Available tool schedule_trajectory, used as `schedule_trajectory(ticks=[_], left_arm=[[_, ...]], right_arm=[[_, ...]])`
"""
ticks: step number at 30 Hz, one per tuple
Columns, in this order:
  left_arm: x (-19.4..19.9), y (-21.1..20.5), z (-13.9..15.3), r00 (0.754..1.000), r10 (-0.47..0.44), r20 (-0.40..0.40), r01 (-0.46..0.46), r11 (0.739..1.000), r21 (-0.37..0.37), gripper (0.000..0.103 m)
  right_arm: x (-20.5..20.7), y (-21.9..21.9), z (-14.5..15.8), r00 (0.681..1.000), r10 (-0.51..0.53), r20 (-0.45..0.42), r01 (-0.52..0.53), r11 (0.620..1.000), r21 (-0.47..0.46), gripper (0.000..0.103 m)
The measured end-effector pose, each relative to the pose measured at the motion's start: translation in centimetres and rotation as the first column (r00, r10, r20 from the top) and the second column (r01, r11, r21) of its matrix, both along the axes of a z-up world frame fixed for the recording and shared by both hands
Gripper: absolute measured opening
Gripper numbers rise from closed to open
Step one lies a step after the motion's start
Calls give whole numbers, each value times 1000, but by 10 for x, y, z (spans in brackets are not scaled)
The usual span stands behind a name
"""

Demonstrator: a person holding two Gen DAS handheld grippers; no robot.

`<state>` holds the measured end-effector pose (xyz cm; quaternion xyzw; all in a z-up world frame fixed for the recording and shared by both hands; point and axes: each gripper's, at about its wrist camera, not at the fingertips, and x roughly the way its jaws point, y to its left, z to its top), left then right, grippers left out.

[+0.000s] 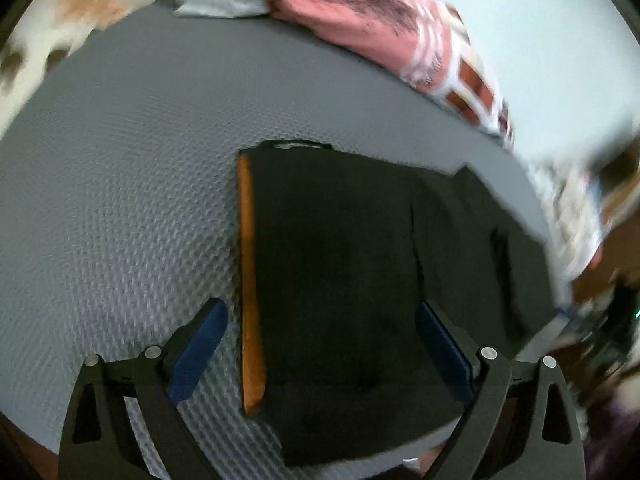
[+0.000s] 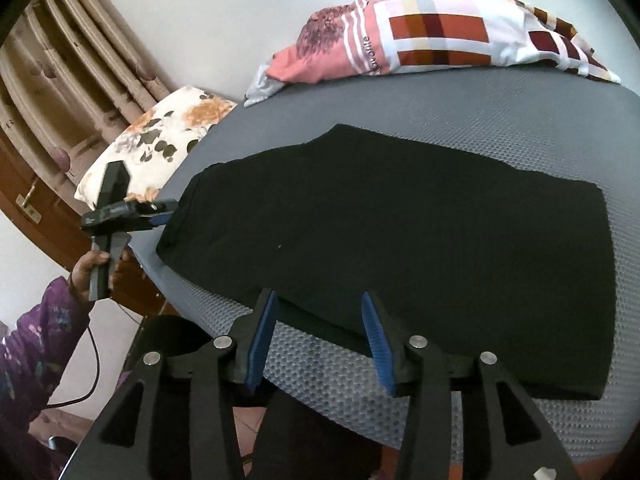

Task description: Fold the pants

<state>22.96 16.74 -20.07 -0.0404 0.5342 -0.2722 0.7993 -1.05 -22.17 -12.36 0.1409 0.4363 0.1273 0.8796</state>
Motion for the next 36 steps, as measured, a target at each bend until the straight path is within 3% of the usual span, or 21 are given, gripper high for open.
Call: schedule_trajectory(ticks=[2, 4, 5, 7, 12, 16, 18, 21, 23, 28, 29, 30, 31, 33, 36], left_arm=[[-2, -11, 1, 999, -26, 23, 26, 999, 29, 90], [-7, -18, 3, 997, -49, 62, 43, 995, 95, 52], [-7, -18, 5, 997, -42, 68, 34, 992, 119, 51], [-4, -9, 7, 999, -4, 35, 2, 998, 67, 39], [-9, 5, 24, 996, 87, 0, -86, 995, -53, 20], [-34, -2, 60, 994, 105, 7, -102, 977, -186, 20], [-44, -13, 76, 995, 103, -1, -100, 960, -262, 20], [-60, -62, 98, 998, 47, 32, -34, 941, -336, 20], [-72, -100, 102, 999, -5, 37, 19, 921, -390, 20], [-89, -181, 81, 984, -178, 19, 163, 844, -510, 18], [-93, -188, 81, 983, -182, 34, 174, 841, -512, 16], [-95, -190, 81, 983, -177, 48, 177, 846, -503, 16], [-98, -187, 81, 984, -168, 58, 174, 839, -516, 16], [-99, -172, 80, 990, -123, 66, 139, 829, -542, 21], [-101, -138, 80, 993, 7, 121, 49, 890, -453, 22]], right_arm=[[4, 2, 1, 1000, -3, -6, 3, 1000, 11, 47], [8, 1, 1, 1000, -13, -8, 14, 999, 45, 52], [9, 1, 0, 1000, -19, -7, 20, 998, 65, 55], [12, 0, 0, 1000, -28, -8, 29, 994, 108, 57], [30, 5, -9, 999, -25, -41, 34, 973, 226, 57], [49, 21, -7, 999, 25, -26, -15, 941, 337, 59], [58, 24, -9, 999, 42, -31, -24, 893, 449, 63], [70, 17, -15, 998, 35, -52, 5, 781, 625, 65], [73, 8, -20, 998, 26, -62, 28, 677, 736, 72], [64, -14, -31, 996, 9, -84, 68, 504, 861, 80], [63, -19, -33, 995, -1, -96, 83, 494, 866, 90], [62, -25, -38, 991, -16, -134, 124, 506, 854, 93], [60, -30, -45, 988, -21, -153, 143, 493, 858, 93], [59, -34, -56, 985, -18, -171, 161, 436, 885, 92], [64, -33, -56, 982, -23, -188, 174, 498, 849, 93]])
